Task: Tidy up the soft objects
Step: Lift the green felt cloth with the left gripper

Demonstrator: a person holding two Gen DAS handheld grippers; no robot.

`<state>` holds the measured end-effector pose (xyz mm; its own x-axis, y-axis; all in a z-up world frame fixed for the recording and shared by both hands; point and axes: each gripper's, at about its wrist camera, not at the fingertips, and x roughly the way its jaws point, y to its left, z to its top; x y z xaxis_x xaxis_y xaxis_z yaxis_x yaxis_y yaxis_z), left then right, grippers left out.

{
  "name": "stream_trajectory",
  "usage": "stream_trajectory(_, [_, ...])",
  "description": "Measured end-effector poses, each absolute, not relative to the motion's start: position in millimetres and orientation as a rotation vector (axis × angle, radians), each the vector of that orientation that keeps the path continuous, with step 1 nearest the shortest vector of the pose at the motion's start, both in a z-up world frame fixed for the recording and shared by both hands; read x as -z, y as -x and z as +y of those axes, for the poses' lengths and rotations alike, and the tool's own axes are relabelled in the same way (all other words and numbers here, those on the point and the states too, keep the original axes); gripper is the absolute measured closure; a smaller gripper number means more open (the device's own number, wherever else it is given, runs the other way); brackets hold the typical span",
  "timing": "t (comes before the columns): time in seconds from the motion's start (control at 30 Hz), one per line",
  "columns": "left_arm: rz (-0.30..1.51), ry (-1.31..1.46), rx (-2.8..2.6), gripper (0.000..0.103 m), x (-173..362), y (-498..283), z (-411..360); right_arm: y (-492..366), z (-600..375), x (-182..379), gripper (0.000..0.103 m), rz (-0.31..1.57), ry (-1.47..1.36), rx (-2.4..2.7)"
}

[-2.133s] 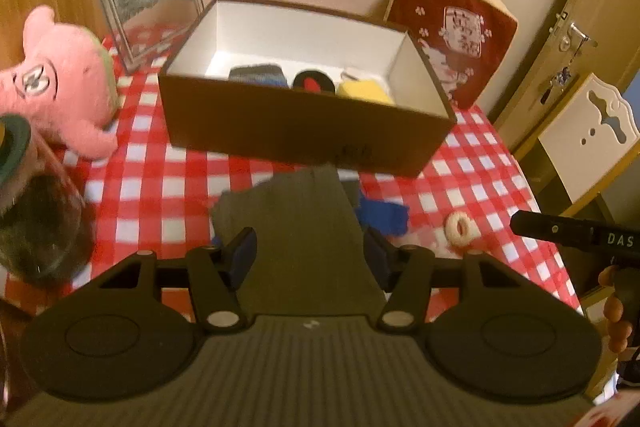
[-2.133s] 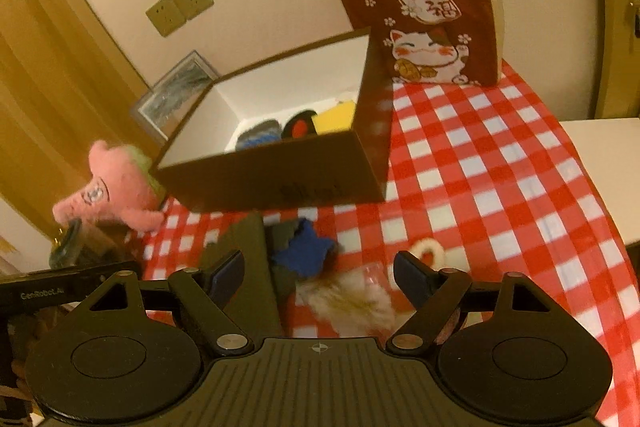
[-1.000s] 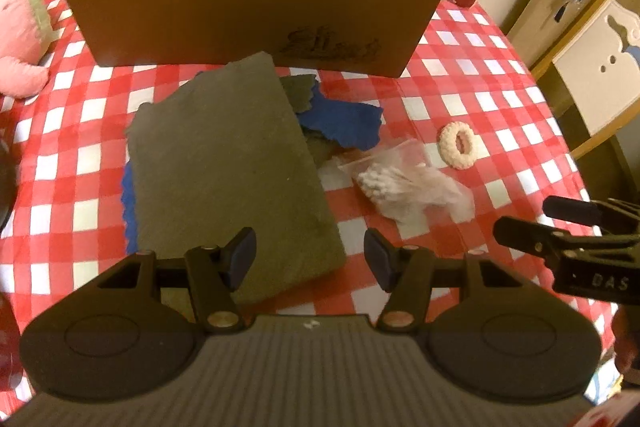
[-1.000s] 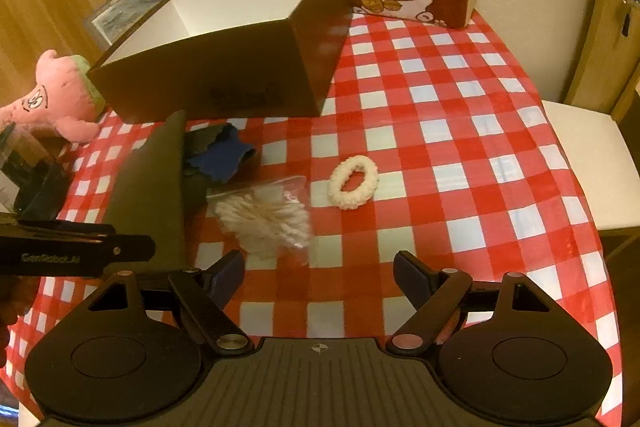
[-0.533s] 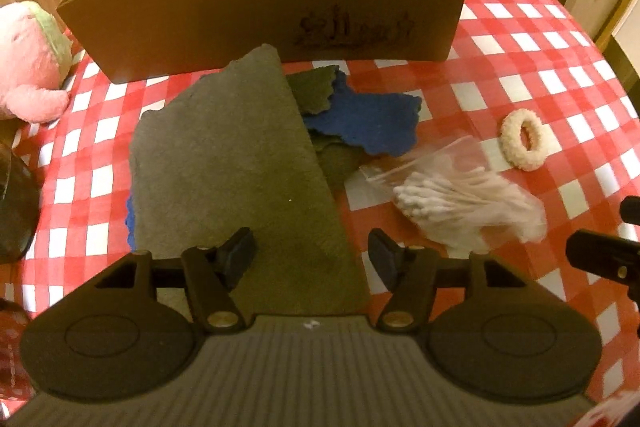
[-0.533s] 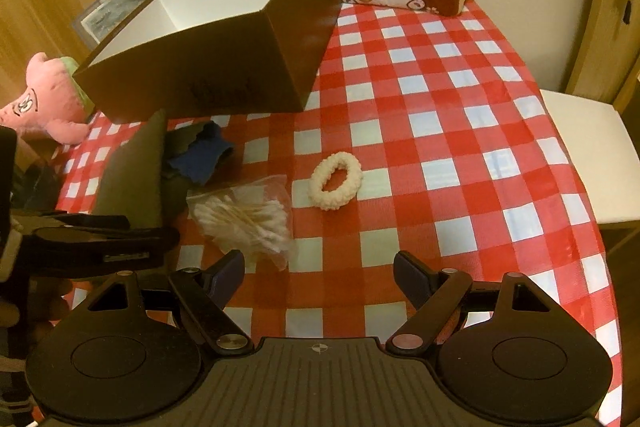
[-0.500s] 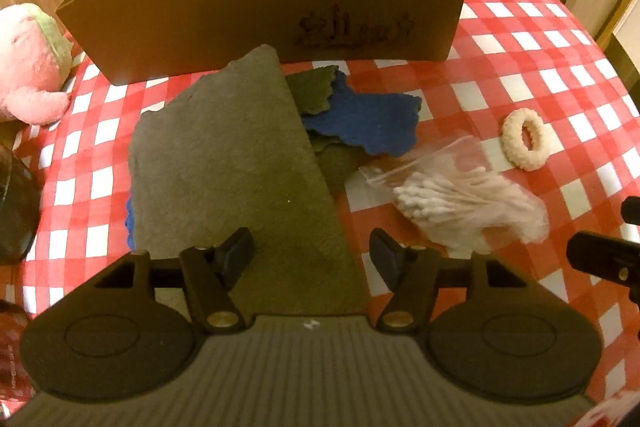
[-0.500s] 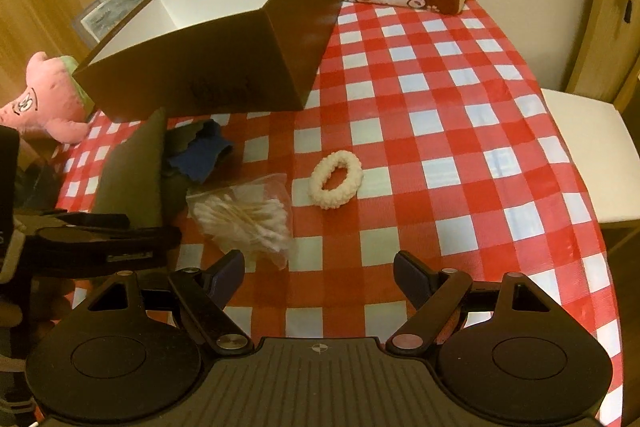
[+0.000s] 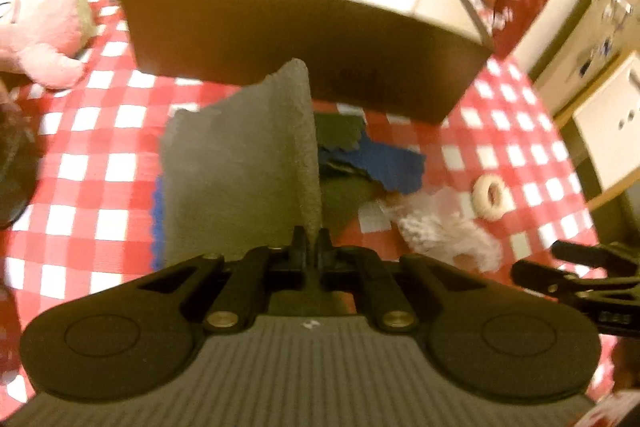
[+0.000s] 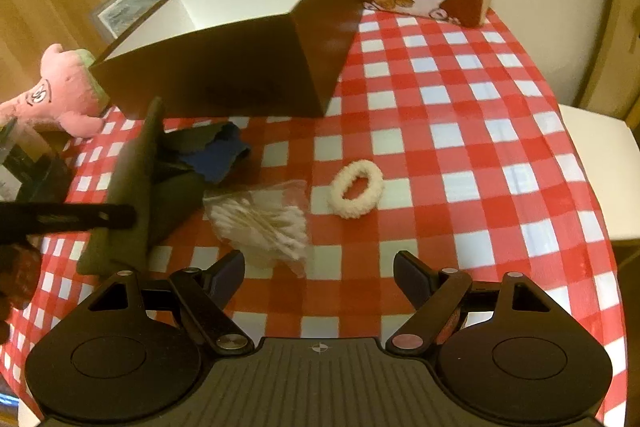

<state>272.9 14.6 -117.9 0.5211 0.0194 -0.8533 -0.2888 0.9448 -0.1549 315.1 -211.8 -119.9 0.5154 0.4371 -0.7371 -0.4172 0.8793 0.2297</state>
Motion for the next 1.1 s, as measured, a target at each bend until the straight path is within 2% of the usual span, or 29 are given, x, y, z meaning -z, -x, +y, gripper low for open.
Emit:
stream_trajectory(0.23, [0.932,0.394,-0.243,0.098,90,-243,63,-311,-193,117,0.022,0.842,0.033,-0.574])
stream_trajectory(0.63, [0.945,0.460,-0.271,0.098,100,-233,89,-316,-153,127,0.022,0.777,0.207,-0.673])
stream_trajectory(0.7, [0.953,0.458,-0.261,0.098,103,-235,88,-318,-145,132,0.024,0.764,0.260,-0.676])
stream_trajectory(0.87, [0.977,0.484,-0.239,0.097,114,-241,86,-326,-128,147,0.039,0.768,0.362,-0.695])
stream_trajectory(0.97, [1.003,0.504,-0.208,0.096,123,-249,84,-329,-121,155,0.043,0.781,0.403,-0.686])
stream_trajectory(1.07, [1.038,0.516,-0.185,0.088,137,-263,79,-330,-120,157,0.043,0.781,0.405,-0.682])
stream_trajectory(1.1, [1.044,0.522,-0.180,0.080,141,-267,77,-330,-119,156,0.043,0.783,0.402,-0.680])
